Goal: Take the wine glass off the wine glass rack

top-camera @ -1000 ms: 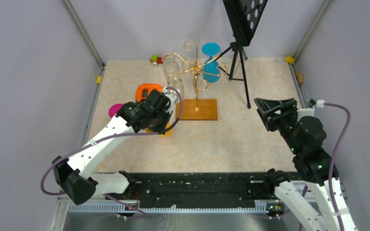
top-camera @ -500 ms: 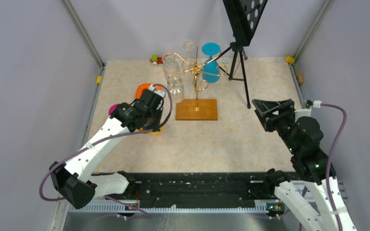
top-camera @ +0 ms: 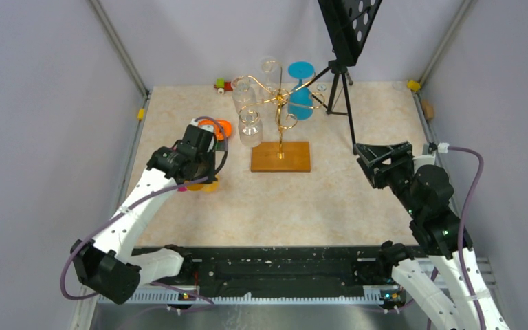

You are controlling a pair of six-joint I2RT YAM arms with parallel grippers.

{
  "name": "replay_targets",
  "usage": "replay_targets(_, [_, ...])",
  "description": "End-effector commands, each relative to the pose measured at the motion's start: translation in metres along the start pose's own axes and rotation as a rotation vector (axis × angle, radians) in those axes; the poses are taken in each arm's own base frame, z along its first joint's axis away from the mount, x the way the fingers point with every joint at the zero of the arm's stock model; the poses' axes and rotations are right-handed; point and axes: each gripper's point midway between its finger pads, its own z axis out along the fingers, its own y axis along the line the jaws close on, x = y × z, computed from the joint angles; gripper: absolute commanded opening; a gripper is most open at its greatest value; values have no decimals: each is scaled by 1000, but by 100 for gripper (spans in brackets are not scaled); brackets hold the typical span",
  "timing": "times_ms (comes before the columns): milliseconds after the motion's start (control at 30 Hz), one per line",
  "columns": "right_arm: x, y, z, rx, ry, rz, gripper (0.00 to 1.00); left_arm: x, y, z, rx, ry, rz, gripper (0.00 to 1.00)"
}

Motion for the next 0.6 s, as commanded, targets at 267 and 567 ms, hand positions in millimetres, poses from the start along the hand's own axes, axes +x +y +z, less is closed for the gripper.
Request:
replay_targets(267, [0, 12, -2, -60, -1, 20, 61, -11, -5, 35, 47, 58, -64, 0])
replay_targets(567, [3, 13, -1, -73, 13, 33, 61, -16, 1, 31, 16, 62, -62, 33])
